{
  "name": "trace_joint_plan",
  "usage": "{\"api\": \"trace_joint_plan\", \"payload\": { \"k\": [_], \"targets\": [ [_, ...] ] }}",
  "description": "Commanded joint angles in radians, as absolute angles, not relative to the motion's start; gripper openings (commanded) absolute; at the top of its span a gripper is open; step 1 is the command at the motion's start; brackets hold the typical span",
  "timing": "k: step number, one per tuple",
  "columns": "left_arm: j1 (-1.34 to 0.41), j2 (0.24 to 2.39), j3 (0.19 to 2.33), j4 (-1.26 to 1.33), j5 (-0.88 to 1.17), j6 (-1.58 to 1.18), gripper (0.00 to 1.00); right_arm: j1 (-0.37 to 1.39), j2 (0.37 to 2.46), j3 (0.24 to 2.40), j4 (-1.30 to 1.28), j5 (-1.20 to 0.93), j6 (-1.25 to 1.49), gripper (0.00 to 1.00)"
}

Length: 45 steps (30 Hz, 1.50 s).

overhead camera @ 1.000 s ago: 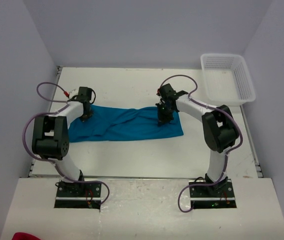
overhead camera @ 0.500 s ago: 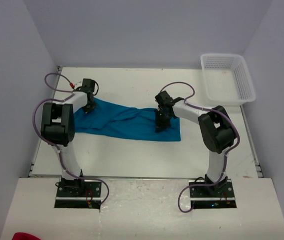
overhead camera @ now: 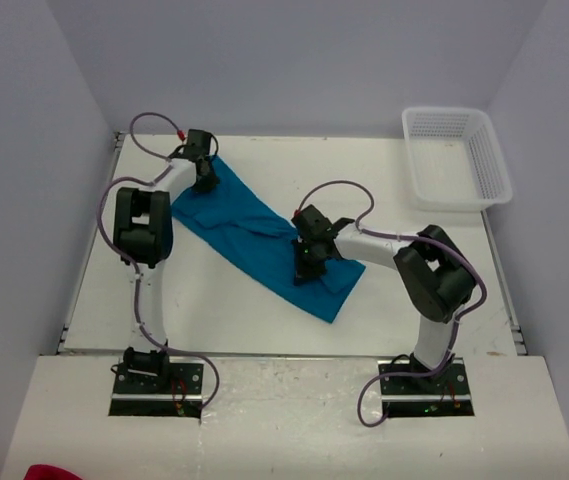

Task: Fold and stack the t-shirts
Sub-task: Rotate the tshirt 90 degrees

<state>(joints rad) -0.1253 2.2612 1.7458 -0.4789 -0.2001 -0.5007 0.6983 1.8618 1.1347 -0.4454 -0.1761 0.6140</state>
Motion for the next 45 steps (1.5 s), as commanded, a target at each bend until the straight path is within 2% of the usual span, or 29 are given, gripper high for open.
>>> {"api": "trace_joint_plan", "payload": {
  "k": [1, 8, 14, 19, 26, 30, 31, 32, 33, 34, 35, 36, 37, 39, 41, 42, 44, 45],
  "targets": [
    [-0.192, 2.391, 1.824, -0.506, 0.015, -0.405, 0.0, 0.773, 1.933, 1.106, -0.508, -0.153, 0.643, 0.0],
    [-0.248, 2.551, 2.103, -0.489, 0.311, -0.331, 0.0, 0.879, 2.043, 1.274, -0.545, -0.164, 0.631, 0.0],
    [-0.255, 2.649, 2.301, -0.465, 0.439, -0.337, 0.01, 0.919, 2.154, 1.484, -0.612, -0.17, 0.581, 0.0],
    [-0.255, 2.663, 2.336, -0.365, 0.521, -0.322, 0.04, 0.928, 2.181, 1.581, -0.615, -0.195, 0.532, 0.0],
    [-0.253, 2.6, 2.343, -0.331, 0.488, -0.308, 0.06, 0.928, 2.155, 1.692, -0.673, -0.095, 0.46, 0.0],
    [-0.253, 2.465, 2.258, -0.273, 0.465, -0.31, 0.15, 0.933, 2.022, 1.694, -0.678, -0.094, 0.448, 0.0],
    [-0.255, 2.445, 2.255, -0.275, 0.463, -0.311, 0.25, 0.937, 1.997, 1.694, -0.683, -0.091, 0.446, 0.0],
    [-0.255, 2.406, 2.255, -0.276, 0.445, -0.317, 0.3, 0.94, 1.971, 1.694, -0.696, -0.077, 0.445, 0.03],
    [-0.255, 2.387, 2.26, -0.294, 0.434, -0.322, 0.34, 0.942, 1.921, 1.694, -0.707, -0.066, 0.445, 0.12],
    [-0.255, 2.372, 2.266, -0.311, 0.423, -0.328, 0.42, 0.943, 1.899, 1.69, -0.742, -0.049, 0.446, 0.16],
    [-0.255, 2.344, 2.27, -0.33, 0.417, -0.331, 0.44, 0.943, 1.878, 1.687, -0.767, -0.002, 0.46, 0.2],
    [-0.255, 2.329, 2.267, -0.365, 0.417, -0.334, 0.46, 0.943, 1.855, 1.675, -0.784, 0.036, 0.465, 0.37],
    [-0.255, 2.312, 2.257, -0.383, 0.407, -0.35, 0.47, 0.943, 1.806, 1.636, -0.807, 0.064, 0.471, 0.44],
    [-0.255, 2.251, 2.189, -0.452, 0.338, -0.365, 0.47, 0.934, 1.755, 1.577, -0.808, 0.158, 0.488, 0.56],
    [-0.258, 2.168, 2.108, -0.498, 0.229, -0.394, 0.44, 0.908, 1.695, 1.484, -0.804, 0.161, 0.506, 0.58],
    [-0.259, 2.131, 2.056, -0.503, 0.198, -0.4, 0.39, 0.899, 1.68, 1.447, -0.798, 0.163, 0.511, 0.57],
    [-0.276, 2.014, 1.889, -0.506, 0.088, -0.411, 0.32, 0.882, 1.634, 1.336, -0.764, 0.172, 0.522, 0.49],
    [-0.284, 1.975, 1.838, -0.506, 0.06, -0.416, 0.18, 0.868, 1.619, 1.3, -0.749, 0.166, 0.523, 0.42]
  ]
}}
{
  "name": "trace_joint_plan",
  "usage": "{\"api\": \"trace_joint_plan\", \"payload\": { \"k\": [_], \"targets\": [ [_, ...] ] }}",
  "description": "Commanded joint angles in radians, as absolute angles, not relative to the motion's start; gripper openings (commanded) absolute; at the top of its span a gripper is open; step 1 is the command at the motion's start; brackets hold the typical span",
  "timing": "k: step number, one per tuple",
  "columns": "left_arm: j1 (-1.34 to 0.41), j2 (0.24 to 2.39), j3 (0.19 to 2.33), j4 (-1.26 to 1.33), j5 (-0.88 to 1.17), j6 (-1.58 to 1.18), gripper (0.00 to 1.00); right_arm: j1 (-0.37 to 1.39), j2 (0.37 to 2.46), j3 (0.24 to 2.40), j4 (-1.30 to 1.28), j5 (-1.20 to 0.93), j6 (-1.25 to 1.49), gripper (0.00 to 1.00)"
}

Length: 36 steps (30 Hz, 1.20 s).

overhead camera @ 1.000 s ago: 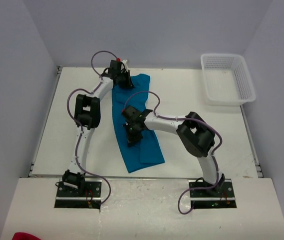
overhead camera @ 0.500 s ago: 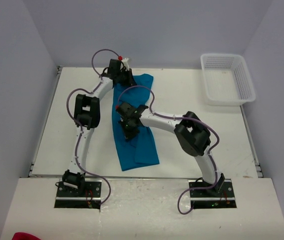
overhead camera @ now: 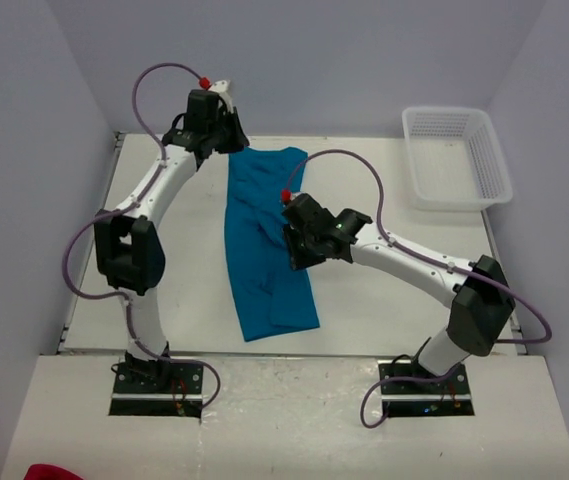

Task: Fold and stack the t-shirts
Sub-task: Rotate the tshirt 90 degrees

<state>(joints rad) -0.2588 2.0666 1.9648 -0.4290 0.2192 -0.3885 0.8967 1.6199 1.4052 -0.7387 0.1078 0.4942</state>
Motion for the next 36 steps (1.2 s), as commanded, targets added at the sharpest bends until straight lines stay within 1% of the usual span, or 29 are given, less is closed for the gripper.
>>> {"api": "trace_joint_plan", "payload": {
  "k": [1, 2, 3, 4, 5, 6, 7, 8, 10, 11, 13, 16, 18, 19, 22, 25, 27, 31, 34, 35, 36],
  "targets": [
    [-0.297, 1.898, 1.734, -0.506, 0.029, -0.423, 0.13, 0.861, 1.593, 1.232, -0.714, 0.158, 0.522, 0.33],
    [-0.302, 1.861, 1.682, -0.508, 0.029, -0.442, 0.1, 0.856, 1.582, 1.203, -0.697, 0.155, 0.523, 0.32],
    [-0.308, 1.821, 1.625, -0.505, 0.04, -0.477, 0.1, 0.85, 1.569, 1.145, -0.681, 0.147, 0.523, 0.32],
    [-0.328, 1.745, 1.57, -0.5, 0.047, -0.489, 0.11, 0.847, 1.559, 1.119, -0.651, 0.144, 0.525, 0.33],
    [-0.339, 1.706, 1.463, -0.497, 0.02, -0.506, 0.16, 0.842, 1.54, 1.099, -0.637, 0.137, 0.526, 0.33],
    [-0.368, 1.631, 1.409, -0.486, 0.014, -0.531, 0.18, 0.842, 1.533, 1.057, -0.608, 0.118, 0.528, 0.29],
    [-0.38, 1.594, 1.303, -0.476, 0.032, -0.544, 0.19, 0.842, 1.525, 1.036, -0.594, 0.111, 0.531, 0.22],
    [-0.39, 1.557, 1.251, -0.442, 0.057, -0.561, 0.2, 0.839, 1.513, 1.019, -0.578, 0.106, 0.537, 0.01],
    [-0.417, 1.453, 1.157, -0.404, 0.116, -0.592, 0.2, 0.838, 1.509, 0.976, -0.543, 0.071, 0.545, 0.0],
    [-0.429, 1.424, 1.087, -0.388, 0.111, -0.597, 0.19, 0.838, 1.509, 0.963, -0.528, 0.052, 0.545, 0.0],
    [-0.465, 1.342, 1.039, -0.393, 0.06, -0.589, 0.18, 0.838, 1.511, 0.934, -0.494, 0.029, 0.551, 0.0],
    [-0.468, 1.296, 0.959, -0.417, 0.005, -0.588, 0.18, 0.839, 1.499, 0.897, -0.46, 0.012, 0.555, 0.0],
    [-0.468, 1.328, 0.931, -0.44, -0.064, -0.577, 0.16, 0.839, 1.499, 0.881, -0.448, 0.006, 0.555, 0.0],
    [-0.468, 1.351, 0.934, -0.434, -0.113, -0.572, 0.14, 0.839, 1.502, 0.877, -0.445, 0.006, 0.555, 0.0],
    [-0.468, 1.483, 1.006, -0.4, -0.133, -0.514, 0.1, 0.844, 1.506, 0.877, -0.443, -0.029, 0.558, 0.0],
    [-0.466, 1.6, 1.129, -0.318, -0.123, -0.456, 0.01, 0.85, 1.49, 0.88, -0.442, -0.061, 0.558, 0.0],
    [-0.463, 1.699, 1.219, -0.308, -0.126, -0.413, 0.0, 0.853, 1.486, 0.888, -0.451, -0.078, 0.557, 0.0],
    [-0.453, 1.896, 1.505, -0.343, -0.129, -0.344, 0.0, 0.862, 1.497, 0.92, -0.482, -0.083, 0.552, 0.0],
    [-0.428, 2.0, 1.598, -0.328, -0.092, -0.321, 0.0, 0.867, 1.508, 0.942, -0.489, -0.1, 0.552, 0.0],
    [-0.419, 2.029, 1.665, -0.328, -0.077, -0.315, 0.0, 0.868, 1.525, 0.945, -0.488, -0.103, 0.555, 0.0],
    [-0.401, 2.102, 1.713, -0.342, -0.06, -0.314, 0.0, 0.868, 1.535, 0.954, -0.486, -0.107, 0.557, 0.0]
  ]
}}
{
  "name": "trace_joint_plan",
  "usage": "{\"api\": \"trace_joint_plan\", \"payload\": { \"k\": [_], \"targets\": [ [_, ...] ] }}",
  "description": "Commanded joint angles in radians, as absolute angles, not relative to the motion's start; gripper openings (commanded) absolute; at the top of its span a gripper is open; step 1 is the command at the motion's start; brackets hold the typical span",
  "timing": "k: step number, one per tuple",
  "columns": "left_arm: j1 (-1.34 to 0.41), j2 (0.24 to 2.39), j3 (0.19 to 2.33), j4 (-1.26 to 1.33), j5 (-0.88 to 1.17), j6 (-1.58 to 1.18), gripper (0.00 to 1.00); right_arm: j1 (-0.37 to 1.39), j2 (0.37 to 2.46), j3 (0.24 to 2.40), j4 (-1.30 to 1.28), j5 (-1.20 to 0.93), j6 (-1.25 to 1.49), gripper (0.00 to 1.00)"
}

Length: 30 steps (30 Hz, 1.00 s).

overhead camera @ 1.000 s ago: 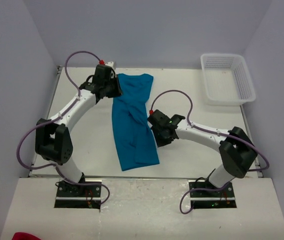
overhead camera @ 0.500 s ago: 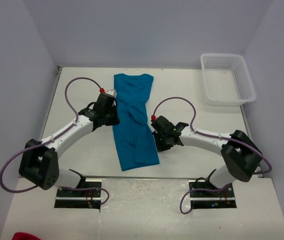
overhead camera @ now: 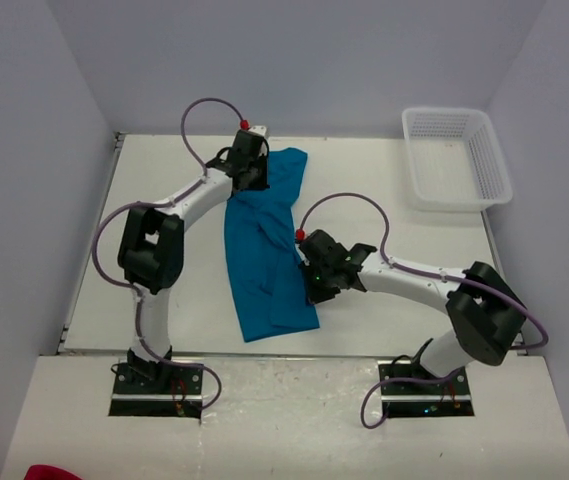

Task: Fold and stack the t-shirts
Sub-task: Rotate the tshirt 90 degrees

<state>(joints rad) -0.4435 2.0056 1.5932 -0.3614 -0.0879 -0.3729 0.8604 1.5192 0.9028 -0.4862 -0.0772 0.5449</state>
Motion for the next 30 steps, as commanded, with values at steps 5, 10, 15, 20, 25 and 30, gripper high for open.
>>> {"api": "trace_joint_plan", "payload": {
  "k": [5, 10, 15, 20, 25, 30],
  "targets": [
    [-0.373, 2.316, 1.972, -0.425, -0.006, -0.298, 0.0, 0.893, 1.629, 1.003, -0.492, -0.117, 0.572, 0.0],
    [-0.351, 2.387, 2.025, -0.405, 0.057, -0.288, 0.0, 0.904, 1.693, 1.04, -0.5, -0.109, 0.587, 0.0],
    [-0.311, 2.468, 2.069, -0.4, 0.1, -0.285, 0.0, 0.914, 1.729, 1.052, -0.502, -0.103, 0.618, 0.0],
    [-0.252, 2.563, 2.152, -0.405, 0.147, -0.299, 0.0, 0.928, 1.755, 1.022, -0.485, -0.101, 0.661, 0.0],
    [-0.2, 2.654, 2.275, -0.417, 0.215, -0.333, 0.0, 0.933, 1.811, 0.982, -0.453, -0.11, 0.695, 0.0],
    [-0.193, 2.683, 2.327, -0.402, 0.253, -0.334, 0.02, 0.942, 1.821, 0.951, -0.419, -0.121, 0.712, 0.0]
  ]
}}
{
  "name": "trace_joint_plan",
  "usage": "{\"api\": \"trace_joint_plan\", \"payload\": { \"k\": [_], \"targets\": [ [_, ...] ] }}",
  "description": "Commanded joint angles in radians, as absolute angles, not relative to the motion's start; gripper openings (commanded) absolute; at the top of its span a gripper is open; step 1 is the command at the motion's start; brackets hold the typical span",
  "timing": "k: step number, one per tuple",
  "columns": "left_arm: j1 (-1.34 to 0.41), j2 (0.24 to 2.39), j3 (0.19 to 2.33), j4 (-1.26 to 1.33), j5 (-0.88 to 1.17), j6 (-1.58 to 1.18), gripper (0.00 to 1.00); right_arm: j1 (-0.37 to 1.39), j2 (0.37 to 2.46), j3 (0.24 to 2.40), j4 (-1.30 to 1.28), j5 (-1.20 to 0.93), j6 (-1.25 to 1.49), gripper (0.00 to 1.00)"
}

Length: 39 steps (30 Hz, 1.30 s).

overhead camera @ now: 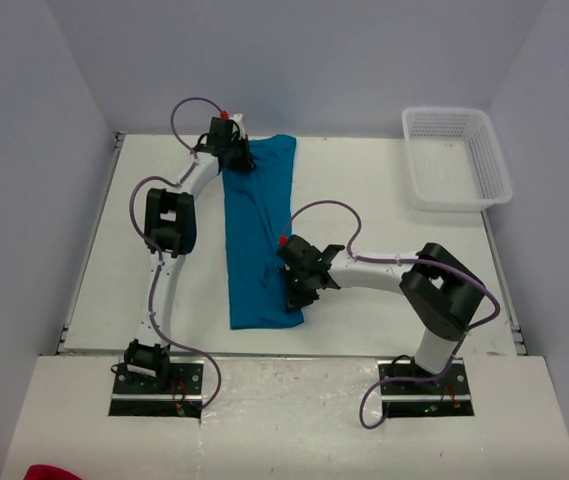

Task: Fold and stack the t-shirts
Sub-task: Rotate the tshirt 90 degrees

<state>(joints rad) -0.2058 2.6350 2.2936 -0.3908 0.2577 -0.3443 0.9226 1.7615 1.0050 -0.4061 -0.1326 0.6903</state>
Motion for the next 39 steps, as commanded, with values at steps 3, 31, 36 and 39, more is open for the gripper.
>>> {"api": "trace_joint_plan", "payload": {
  "k": [3, 31, 36, 39],
  "targets": [
    [-0.192, 2.678, 2.329, -0.377, 0.291, -0.341, 0.04, 0.942, 1.824, 0.991, -0.462, -0.074, 0.686, 0.0],
    [-0.462, 1.909, 1.716, -0.511, -0.052, -0.434, 0.01, 0.939, 1.477, 1.022, -0.618, 0.157, 0.611, 0.0],
    [-0.592, 1.649, 1.35, -0.494, -0.106, -0.503, 0.01, 0.937, 1.425, 0.991, -0.598, 0.146, 0.589, 0.0],
    [-0.67, 1.537, 1.219, -0.538, -0.169, -0.541, 0.19, 0.927, 1.37, 0.951, -0.595, 0.144, 0.589, 0.11]
  ]
}}
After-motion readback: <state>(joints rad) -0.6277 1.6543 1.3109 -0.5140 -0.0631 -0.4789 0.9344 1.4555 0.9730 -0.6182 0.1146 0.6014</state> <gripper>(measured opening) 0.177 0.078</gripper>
